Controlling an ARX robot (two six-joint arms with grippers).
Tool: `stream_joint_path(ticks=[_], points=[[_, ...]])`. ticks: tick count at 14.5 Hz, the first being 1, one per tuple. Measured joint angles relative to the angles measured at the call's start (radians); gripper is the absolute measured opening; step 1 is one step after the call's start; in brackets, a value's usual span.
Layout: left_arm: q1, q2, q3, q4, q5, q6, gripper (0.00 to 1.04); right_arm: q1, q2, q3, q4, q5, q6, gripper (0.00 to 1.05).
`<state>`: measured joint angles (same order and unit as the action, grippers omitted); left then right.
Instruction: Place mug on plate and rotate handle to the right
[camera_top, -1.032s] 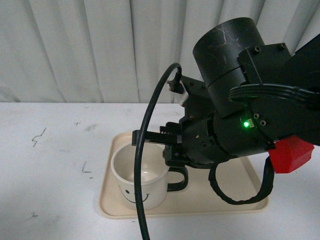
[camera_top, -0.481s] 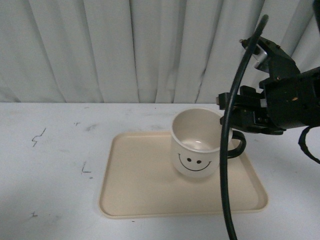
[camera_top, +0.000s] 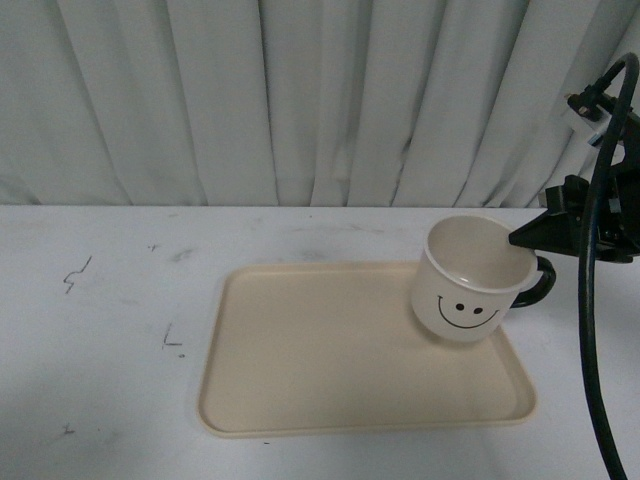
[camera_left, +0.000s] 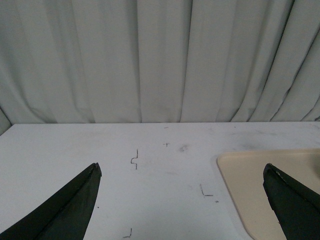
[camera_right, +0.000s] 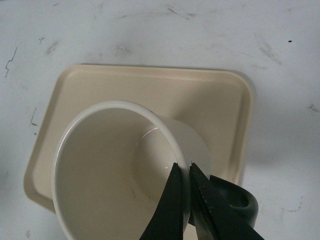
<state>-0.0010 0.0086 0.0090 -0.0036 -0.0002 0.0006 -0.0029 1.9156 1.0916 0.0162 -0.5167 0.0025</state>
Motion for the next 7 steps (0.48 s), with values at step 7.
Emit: stream_joint_path(ticks=[7], points=[[0.0,0.0,0.0,0.0,0.0,0.0,0.98,0.002,0.049,0.024,-0.039,-0.027,-0.02,0.03]])
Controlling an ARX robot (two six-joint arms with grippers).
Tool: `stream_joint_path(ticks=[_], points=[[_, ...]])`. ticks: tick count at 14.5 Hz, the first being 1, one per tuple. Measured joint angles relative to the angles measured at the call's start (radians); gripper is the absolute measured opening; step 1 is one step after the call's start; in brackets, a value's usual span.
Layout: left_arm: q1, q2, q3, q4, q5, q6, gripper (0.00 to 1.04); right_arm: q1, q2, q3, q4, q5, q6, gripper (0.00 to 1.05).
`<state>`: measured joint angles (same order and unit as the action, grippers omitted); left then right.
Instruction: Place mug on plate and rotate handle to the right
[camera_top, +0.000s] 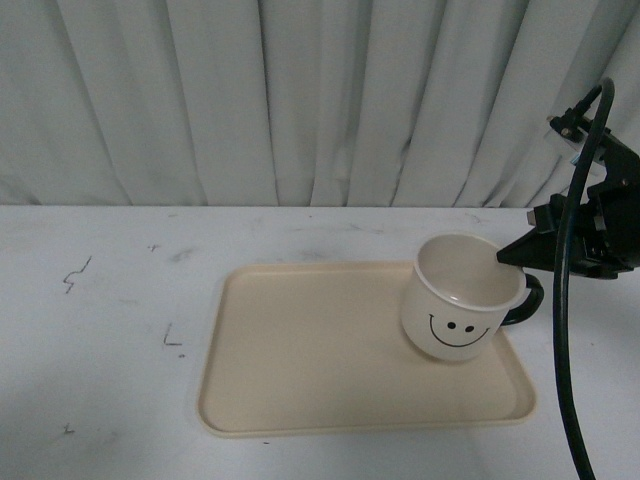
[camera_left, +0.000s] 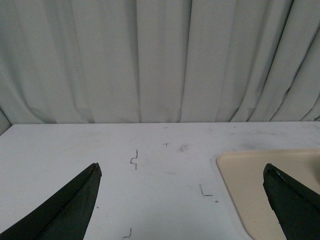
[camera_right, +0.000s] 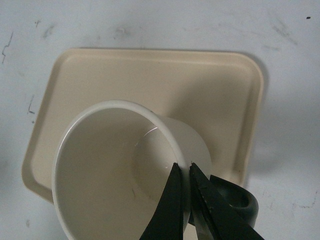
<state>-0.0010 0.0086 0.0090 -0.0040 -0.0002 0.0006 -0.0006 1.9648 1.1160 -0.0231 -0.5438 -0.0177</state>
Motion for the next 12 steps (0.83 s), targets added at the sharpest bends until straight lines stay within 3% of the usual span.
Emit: stream_joint_path(ticks=[12], points=[[0.0,0.0,0.0,0.0,0.0,0.0,0.98,-0.008,0.061,0.08,-0.105,0.02,-0.107,0.03]])
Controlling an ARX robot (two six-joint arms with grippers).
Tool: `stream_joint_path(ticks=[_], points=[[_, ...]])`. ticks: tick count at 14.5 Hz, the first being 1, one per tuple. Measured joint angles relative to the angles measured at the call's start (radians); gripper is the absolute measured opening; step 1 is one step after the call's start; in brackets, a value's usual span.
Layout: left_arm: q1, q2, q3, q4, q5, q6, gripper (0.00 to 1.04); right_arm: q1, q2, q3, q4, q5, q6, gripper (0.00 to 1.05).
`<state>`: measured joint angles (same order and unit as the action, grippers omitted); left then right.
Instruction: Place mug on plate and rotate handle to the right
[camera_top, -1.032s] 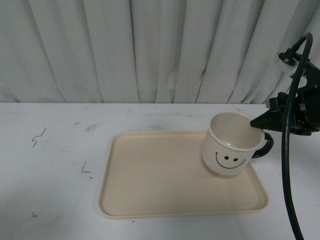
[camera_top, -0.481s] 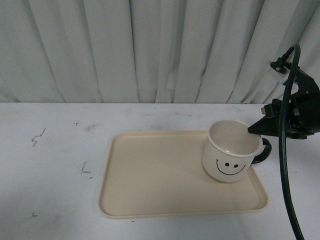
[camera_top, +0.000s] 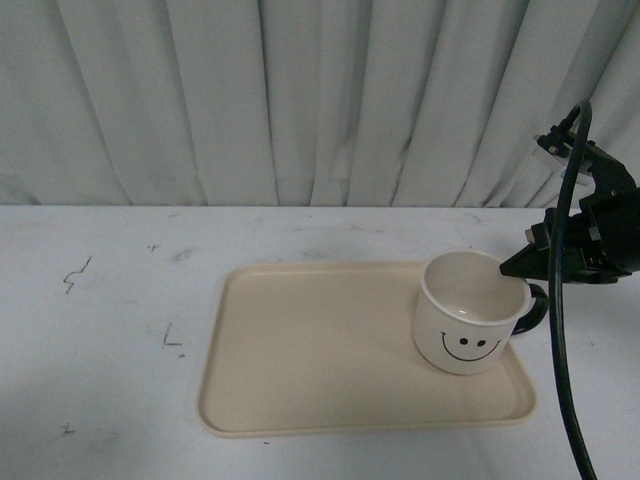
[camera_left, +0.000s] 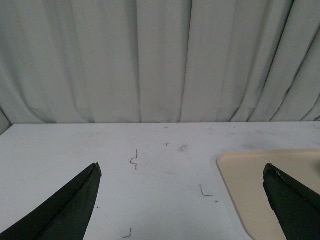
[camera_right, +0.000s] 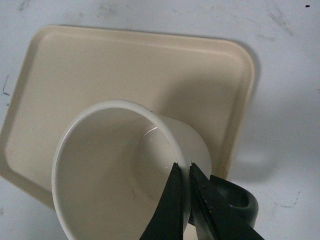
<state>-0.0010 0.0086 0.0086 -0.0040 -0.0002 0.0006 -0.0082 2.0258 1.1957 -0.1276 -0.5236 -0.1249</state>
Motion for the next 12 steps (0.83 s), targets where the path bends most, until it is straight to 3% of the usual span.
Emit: stream_joint_path(ticks=[6,12], points=[[0.0,0.0,0.0,0.0,0.0,0.0,0.98,-0.005,0.017,0.011,-0.001,0.009,-0.008,0.04],[0.0,0.0,0.0,0.0,0.0,0.0,0.98,-0.006,-0.02,0.008,0.071,0.009,0.033,0.73]])
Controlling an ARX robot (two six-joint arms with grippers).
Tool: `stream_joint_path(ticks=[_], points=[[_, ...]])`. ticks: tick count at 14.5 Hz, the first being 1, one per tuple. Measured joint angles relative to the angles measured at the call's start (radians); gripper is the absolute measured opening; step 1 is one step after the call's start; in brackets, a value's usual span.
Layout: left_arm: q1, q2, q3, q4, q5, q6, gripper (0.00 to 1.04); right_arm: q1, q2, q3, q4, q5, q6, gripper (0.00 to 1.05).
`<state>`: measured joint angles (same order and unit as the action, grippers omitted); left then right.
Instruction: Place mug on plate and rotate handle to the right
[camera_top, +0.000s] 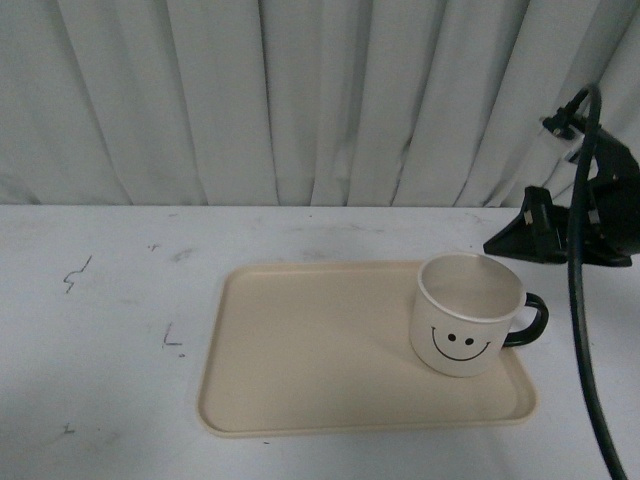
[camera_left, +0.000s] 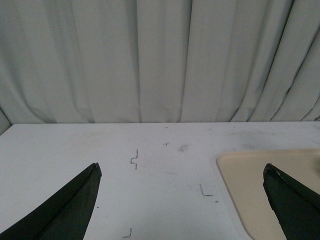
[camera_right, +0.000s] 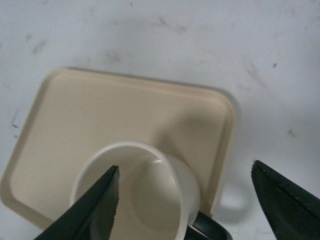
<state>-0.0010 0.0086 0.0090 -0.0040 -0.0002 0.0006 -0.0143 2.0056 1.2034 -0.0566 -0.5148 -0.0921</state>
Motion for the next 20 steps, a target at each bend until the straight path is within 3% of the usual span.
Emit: stream_joint_path(ticks=[2,4,5,6,8,9,12,20], points=[[0.0,0.0,0.0,0.0,0.0,0.0,0.98,0.0,-0.118,-0.027,0.076,0.009,0.034,0.98],[0.0,0.0,0.0,0.0,0.0,0.0,0.98,-0.01,-0.245,-0.07,0.147,0.024,0.068,0.98],[0.0,0.0,0.0,0.0,0.0,0.0,0.98,-0.002,-0.301,-0.139,0.368,0.136,0.074,0.93],[0.0,0.0,0.0,0.001,0.0,0.0,0.98,0.008,-0.378,-0.265,0.575,0.314,0.076,0.82],[0.0,0.0,0.0,0.0,0.0,0.0,0.98,0.014,-0.556,-0.499,0.755,0.477,0.077,0.64],[0.0,0.0,0.0,0.0,0.0,0.0,0.98,0.014,-0.789,-0.667,0.727,0.511,0.077,0.42],[0.0,0.0,0.0,0.0,0.0,0.0,0.98,0.014,-0.95,-0.853,0.763,0.512,0.077,0.05],[0.0,0.0,0.0,0.0,0.0,0.0,0.98,0.014,-1.224,-1.085,0.713,0.513,0.079,0.02]])
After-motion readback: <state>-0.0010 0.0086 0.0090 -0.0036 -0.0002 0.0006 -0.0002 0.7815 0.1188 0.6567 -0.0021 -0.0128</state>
